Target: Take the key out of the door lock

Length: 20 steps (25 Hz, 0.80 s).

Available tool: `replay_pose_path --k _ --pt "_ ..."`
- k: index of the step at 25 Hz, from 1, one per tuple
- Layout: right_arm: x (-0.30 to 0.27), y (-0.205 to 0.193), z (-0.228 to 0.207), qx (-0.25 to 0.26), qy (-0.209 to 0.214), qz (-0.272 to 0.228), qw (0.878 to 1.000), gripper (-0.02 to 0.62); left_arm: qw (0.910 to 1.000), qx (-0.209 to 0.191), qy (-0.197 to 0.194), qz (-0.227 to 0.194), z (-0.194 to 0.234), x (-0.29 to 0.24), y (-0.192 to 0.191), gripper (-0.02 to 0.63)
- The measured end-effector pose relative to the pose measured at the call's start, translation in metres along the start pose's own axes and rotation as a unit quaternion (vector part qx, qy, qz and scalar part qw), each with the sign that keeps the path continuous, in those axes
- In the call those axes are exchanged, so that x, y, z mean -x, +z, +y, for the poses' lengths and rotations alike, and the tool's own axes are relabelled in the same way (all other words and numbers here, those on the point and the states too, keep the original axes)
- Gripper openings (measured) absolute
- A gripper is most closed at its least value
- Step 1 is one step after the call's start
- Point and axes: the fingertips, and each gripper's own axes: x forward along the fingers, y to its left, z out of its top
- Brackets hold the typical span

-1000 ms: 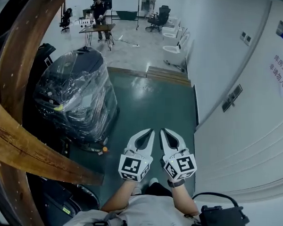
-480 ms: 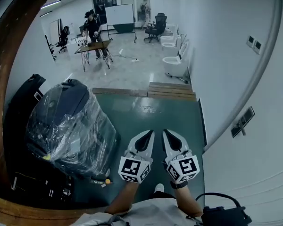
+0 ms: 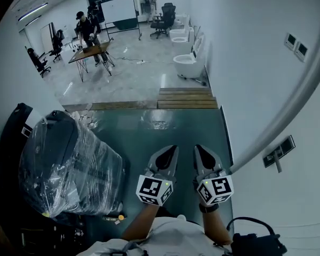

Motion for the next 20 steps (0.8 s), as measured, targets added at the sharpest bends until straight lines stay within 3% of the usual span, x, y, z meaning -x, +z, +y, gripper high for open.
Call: replay_pose_path --k 5,11,16,20 --pt "-0.043 -0.009 -0.078 0.016 -0.080 -0.001 0.997 0.005 0.9945 0.016 -0.103 0.010 0.004 -0.100 -0.019 0.002" --pt "-0.109 0.001 -0.165 0.035 -0.193 -0.011 0.980 0.005 0.9712 0.004 -0.235 0.036 0.015 -0.211 -0.029 0.002" --pt "-0.131 0.029 -0.208 0.074 -0.285 -0.023 0.955 0.005 0.9416 0.013 -0.334 0.042 0.013 -0.279 -0.025 0.002" --pt "-0.078 0.036 -0.242 0.089 -0.404 -0.016 0.910 0.005 0.8951 0.041 -0.441 0.054 -0.041 -0.308 -0.035 0.002"
